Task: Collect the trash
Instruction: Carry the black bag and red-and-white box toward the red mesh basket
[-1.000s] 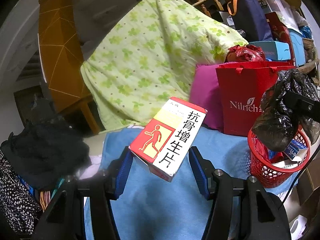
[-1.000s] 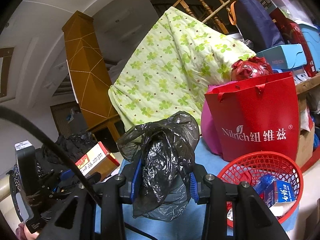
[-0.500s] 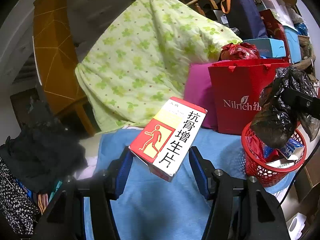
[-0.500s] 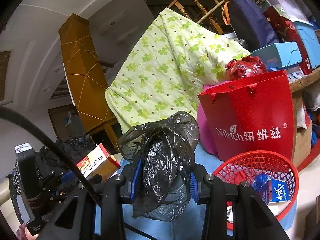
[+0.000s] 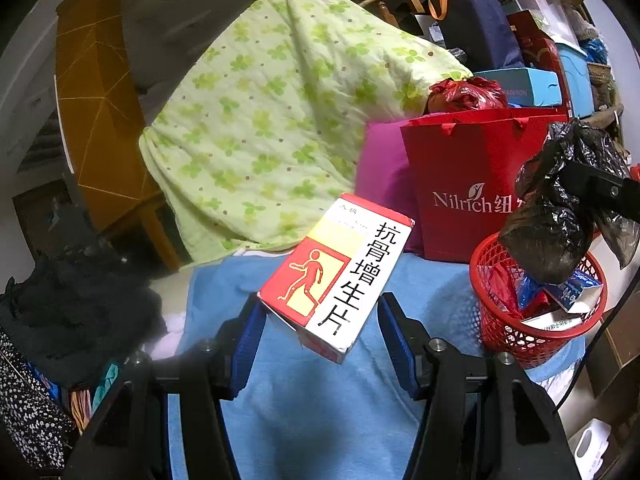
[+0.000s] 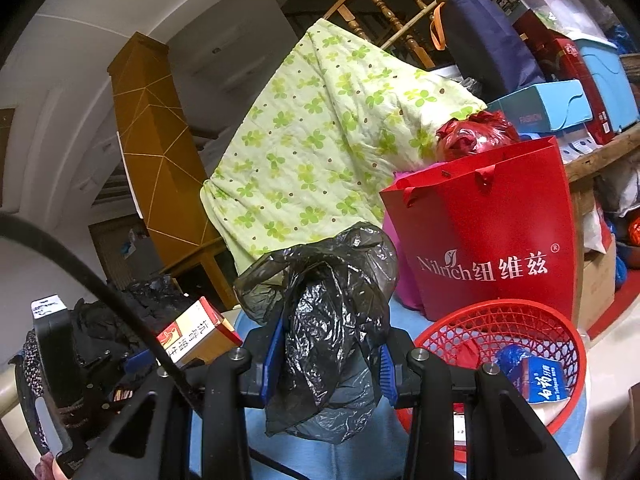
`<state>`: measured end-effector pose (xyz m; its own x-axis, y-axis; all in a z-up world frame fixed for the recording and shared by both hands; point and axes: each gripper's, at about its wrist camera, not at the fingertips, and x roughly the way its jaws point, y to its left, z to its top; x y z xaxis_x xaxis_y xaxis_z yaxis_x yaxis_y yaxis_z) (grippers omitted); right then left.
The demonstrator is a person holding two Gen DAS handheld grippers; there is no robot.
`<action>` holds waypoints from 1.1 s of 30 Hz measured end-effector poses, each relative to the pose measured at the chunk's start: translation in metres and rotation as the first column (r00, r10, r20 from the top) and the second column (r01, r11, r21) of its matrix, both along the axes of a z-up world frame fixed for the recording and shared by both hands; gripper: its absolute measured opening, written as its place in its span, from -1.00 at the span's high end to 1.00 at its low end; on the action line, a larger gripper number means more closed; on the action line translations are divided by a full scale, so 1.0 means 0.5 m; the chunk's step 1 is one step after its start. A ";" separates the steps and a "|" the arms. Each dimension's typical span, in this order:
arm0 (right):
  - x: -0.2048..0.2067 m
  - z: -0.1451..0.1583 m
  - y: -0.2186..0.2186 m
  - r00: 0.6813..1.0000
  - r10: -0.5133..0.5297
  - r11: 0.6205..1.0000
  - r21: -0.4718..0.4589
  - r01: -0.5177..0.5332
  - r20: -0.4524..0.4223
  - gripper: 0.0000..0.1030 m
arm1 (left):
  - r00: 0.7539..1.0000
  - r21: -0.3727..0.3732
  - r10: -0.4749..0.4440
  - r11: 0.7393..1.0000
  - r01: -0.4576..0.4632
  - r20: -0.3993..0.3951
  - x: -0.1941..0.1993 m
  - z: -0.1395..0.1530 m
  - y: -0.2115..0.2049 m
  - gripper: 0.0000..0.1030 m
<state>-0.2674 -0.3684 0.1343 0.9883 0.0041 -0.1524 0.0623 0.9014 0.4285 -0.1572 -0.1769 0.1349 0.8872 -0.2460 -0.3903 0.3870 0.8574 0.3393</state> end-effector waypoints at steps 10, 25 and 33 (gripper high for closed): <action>-0.015 -0.008 -0.017 1.000 -0.025 1.000 0.016 0.025 -0.003 0.17 | 1.000 0.014 -0.016 1.000 0.016 -0.012 -0.004 -0.009 -0.020 -0.16; -0.036 -0.017 -0.047 0.999 -0.054 0.997 0.046 0.054 0.001 0.17 | 0.999 0.041 -0.046 0.998 0.046 -0.019 -0.017 -0.021 -0.051 -0.16; -0.049 -0.024 -0.066 0.997 -0.073 0.995 0.072 0.073 0.001 0.17 | 0.998 0.057 -0.062 0.996 0.063 -0.024 -0.025 -0.027 -0.072 -0.16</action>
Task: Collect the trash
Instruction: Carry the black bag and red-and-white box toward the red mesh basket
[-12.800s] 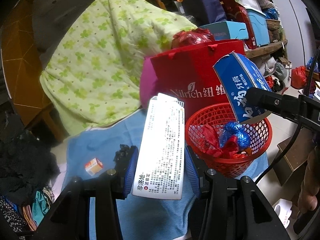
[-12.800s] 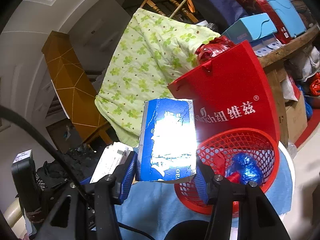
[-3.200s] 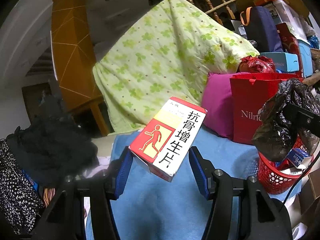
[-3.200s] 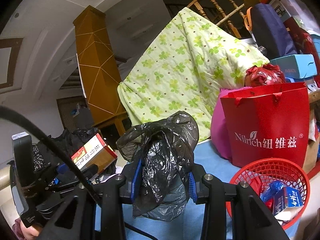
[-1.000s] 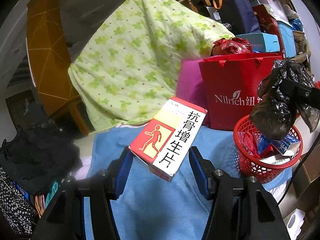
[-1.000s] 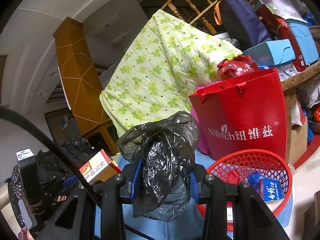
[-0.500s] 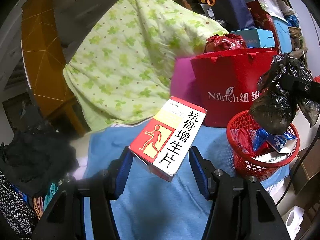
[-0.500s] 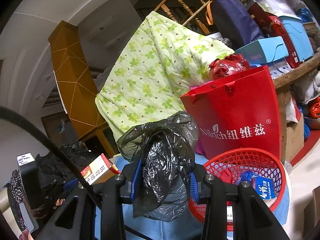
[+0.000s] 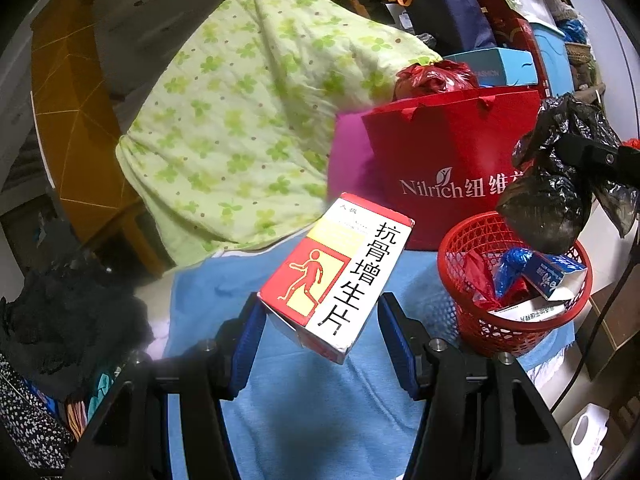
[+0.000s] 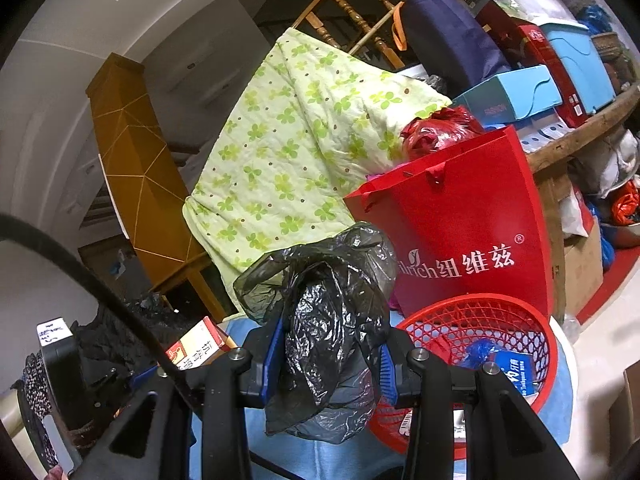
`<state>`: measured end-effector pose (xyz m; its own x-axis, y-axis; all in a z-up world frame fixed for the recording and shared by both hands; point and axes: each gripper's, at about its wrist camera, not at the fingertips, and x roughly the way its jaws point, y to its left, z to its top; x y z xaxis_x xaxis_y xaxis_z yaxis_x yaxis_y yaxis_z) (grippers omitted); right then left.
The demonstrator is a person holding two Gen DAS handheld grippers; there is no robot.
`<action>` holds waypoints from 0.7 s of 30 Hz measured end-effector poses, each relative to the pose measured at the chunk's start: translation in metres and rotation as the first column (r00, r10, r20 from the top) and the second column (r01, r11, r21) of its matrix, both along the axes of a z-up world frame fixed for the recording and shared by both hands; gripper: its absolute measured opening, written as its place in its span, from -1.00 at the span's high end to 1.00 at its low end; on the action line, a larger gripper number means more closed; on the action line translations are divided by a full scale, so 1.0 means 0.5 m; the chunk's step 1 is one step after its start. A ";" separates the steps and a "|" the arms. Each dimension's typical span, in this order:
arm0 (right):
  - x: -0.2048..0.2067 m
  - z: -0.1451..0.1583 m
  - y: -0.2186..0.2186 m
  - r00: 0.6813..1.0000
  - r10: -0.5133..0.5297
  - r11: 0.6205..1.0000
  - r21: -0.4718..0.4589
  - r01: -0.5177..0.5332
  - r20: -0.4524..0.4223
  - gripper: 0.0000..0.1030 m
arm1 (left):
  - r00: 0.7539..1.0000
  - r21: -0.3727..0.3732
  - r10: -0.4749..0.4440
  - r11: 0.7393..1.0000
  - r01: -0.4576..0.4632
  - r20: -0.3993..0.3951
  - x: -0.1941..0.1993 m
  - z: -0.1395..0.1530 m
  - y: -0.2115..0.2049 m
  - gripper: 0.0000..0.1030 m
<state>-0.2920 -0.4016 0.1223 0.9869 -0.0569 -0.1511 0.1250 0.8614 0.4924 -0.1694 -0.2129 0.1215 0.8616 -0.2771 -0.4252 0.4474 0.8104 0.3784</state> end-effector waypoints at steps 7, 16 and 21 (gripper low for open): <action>-0.012 -0.005 -0.017 1.000 -0.016 1.000 0.014 0.016 0.002 0.17 | 1.000 0.015 -0.016 1.000 0.016 0.004 -0.009 -0.003 -0.017 -0.16; -0.026 -0.007 -0.030 0.999 -0.036 0.999 0.031 0.036 0.004 0.17 | 1.000 0.027 -0.030 0.999 0.030 0.007 -0.017 -0.004 -0.031 -0.16; -0.034 -0.007 -0.033 0.999 -0.044 0.998 0.036 0.043 0.008 0.17 | 0.999 0.034 -0.042 0.999 0.041 0.011 -0.022 -0.003 -0.038 -0.16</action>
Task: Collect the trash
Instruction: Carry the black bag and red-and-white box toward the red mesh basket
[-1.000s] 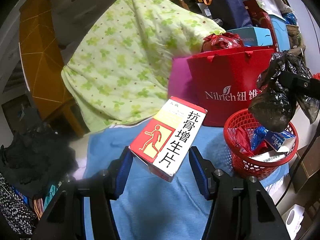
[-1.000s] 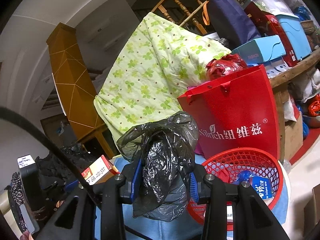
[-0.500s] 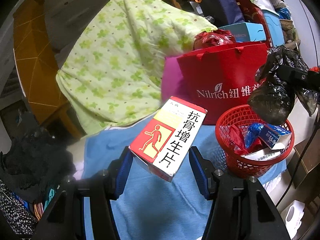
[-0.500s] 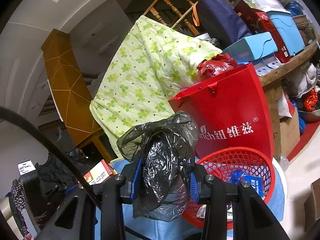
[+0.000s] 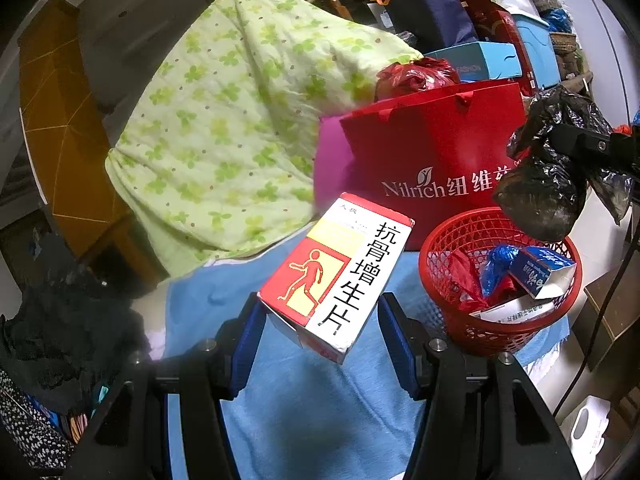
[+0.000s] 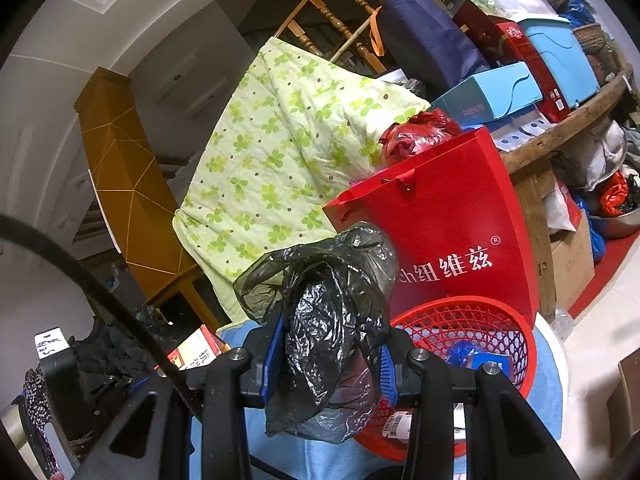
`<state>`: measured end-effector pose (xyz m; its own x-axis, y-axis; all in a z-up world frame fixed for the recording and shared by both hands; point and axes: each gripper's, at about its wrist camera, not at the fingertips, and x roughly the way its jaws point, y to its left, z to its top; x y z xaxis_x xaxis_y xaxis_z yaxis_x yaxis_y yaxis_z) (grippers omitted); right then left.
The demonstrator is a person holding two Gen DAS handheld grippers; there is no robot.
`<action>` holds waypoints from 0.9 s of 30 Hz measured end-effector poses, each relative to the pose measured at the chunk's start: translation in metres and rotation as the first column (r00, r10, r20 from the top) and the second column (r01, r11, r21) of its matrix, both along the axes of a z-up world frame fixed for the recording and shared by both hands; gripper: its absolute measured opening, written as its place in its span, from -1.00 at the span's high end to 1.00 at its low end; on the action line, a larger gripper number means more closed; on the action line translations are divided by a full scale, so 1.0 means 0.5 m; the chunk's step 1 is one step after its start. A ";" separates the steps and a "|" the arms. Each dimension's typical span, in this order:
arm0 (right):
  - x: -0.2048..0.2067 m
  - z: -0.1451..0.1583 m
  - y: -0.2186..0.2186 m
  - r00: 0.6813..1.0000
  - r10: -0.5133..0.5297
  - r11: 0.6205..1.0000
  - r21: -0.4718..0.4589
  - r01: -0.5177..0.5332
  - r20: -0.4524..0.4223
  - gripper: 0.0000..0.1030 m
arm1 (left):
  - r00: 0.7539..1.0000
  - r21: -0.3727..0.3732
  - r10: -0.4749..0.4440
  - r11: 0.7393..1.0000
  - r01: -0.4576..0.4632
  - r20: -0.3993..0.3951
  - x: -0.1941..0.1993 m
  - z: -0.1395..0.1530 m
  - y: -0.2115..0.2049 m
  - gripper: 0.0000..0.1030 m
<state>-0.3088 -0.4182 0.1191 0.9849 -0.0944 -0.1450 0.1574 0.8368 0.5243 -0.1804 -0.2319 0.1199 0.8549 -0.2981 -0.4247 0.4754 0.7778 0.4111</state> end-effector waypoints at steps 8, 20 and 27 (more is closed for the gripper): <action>-0.015 -0.002 0.001 1.000 -0.014 1.000 0.008 0.014 0.001 0.17 | 1.000 0.011 -0.017 1.000 0.017 0.002 -0.006 -0.001 -0.013 -0.16; -0.028 -0.006 -0.006 0.999 -0.033 0.999 0.024 0.033 0.004 0.17 | 0.999 0.026 -0.036 0.999 0.036 0.001 -0.013 -0.005 -0.028 -0.16; -0.032 -0.012 -0.014 0.999 -0.038 0.999 0.036 0.038 0.003 0.17 | 0.999 0.035 -0.046 0.998 0.046 -0.002 -0.017 -0.010 -0.037 -0.16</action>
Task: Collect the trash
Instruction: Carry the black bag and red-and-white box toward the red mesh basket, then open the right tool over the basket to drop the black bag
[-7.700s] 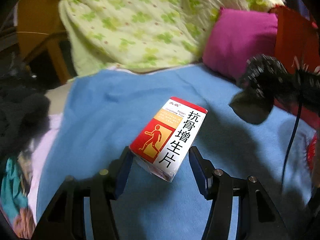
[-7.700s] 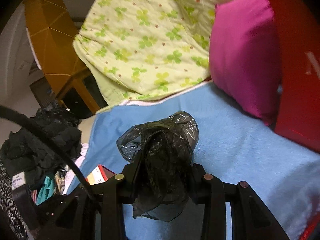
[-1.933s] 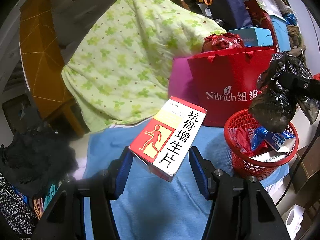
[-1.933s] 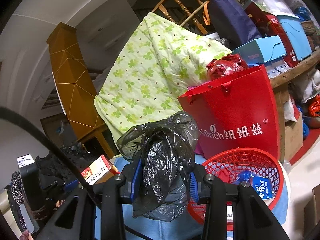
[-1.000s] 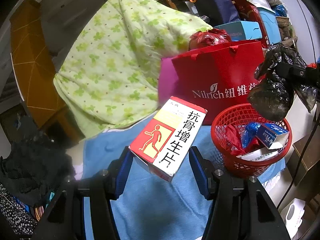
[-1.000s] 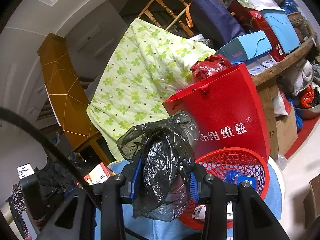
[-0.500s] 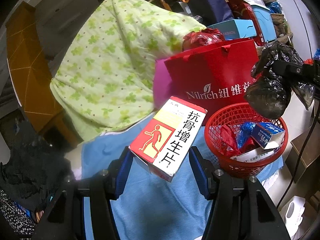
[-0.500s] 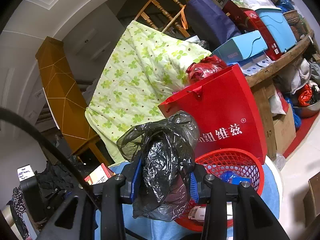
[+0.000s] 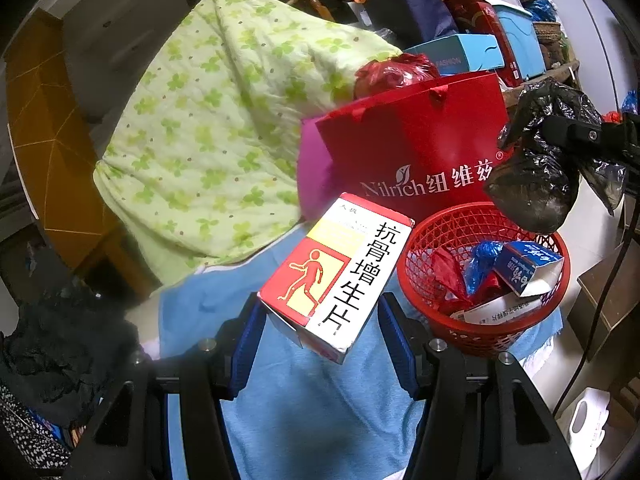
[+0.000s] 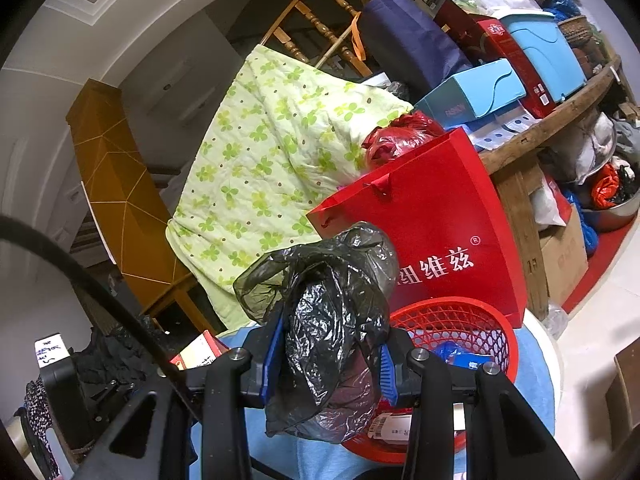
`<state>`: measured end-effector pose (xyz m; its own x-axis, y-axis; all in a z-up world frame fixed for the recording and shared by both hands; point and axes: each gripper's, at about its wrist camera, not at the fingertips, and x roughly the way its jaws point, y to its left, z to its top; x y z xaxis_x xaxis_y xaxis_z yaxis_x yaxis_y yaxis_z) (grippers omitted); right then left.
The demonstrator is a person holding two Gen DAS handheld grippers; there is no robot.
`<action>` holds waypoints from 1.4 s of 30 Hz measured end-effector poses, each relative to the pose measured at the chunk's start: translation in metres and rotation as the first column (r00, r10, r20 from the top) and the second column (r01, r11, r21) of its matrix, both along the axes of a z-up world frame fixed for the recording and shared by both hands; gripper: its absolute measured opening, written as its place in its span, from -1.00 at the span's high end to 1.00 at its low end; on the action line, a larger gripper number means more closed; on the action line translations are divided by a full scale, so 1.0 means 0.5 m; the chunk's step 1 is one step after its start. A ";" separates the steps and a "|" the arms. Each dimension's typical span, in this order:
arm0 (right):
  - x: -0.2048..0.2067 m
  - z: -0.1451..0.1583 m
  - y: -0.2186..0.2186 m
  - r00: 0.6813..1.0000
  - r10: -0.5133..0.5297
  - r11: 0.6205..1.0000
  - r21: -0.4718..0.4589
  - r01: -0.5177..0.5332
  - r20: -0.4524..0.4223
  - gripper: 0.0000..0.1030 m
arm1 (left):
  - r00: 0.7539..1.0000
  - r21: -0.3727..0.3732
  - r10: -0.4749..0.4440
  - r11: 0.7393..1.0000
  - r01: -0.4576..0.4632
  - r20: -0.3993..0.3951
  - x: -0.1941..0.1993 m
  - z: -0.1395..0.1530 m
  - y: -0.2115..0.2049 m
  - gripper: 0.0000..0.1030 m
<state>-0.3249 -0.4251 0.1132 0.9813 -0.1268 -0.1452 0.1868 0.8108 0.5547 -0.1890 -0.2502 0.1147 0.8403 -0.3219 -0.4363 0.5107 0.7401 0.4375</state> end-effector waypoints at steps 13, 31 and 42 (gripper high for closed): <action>-0.002 -0.012 -0.018 1.000 -0.014 1.000 0.028 0.014 -0.006 0.17 | 1.000 0.022 -0.023 0.999 0.023 -0.012 -0.007 -0.014 -0.024 -0.16; 0.010 -0.065 -0.084 0.997 -0.053 0.995 0.081 0.058 -0.061 0.17 | 0.995 0.060 -0.090 0.994 0.092 -0.039 -0.007 -0.045 -0.093 -0.17; 0.078 -0.145 -0.179 0.988 -0.035 0.980 0.187 0.064 -0.152 -0.38 | 0.877 -0.108 -0.348 0.937 0.331 -0.330 0.114 -0.083 -0.172 -0.35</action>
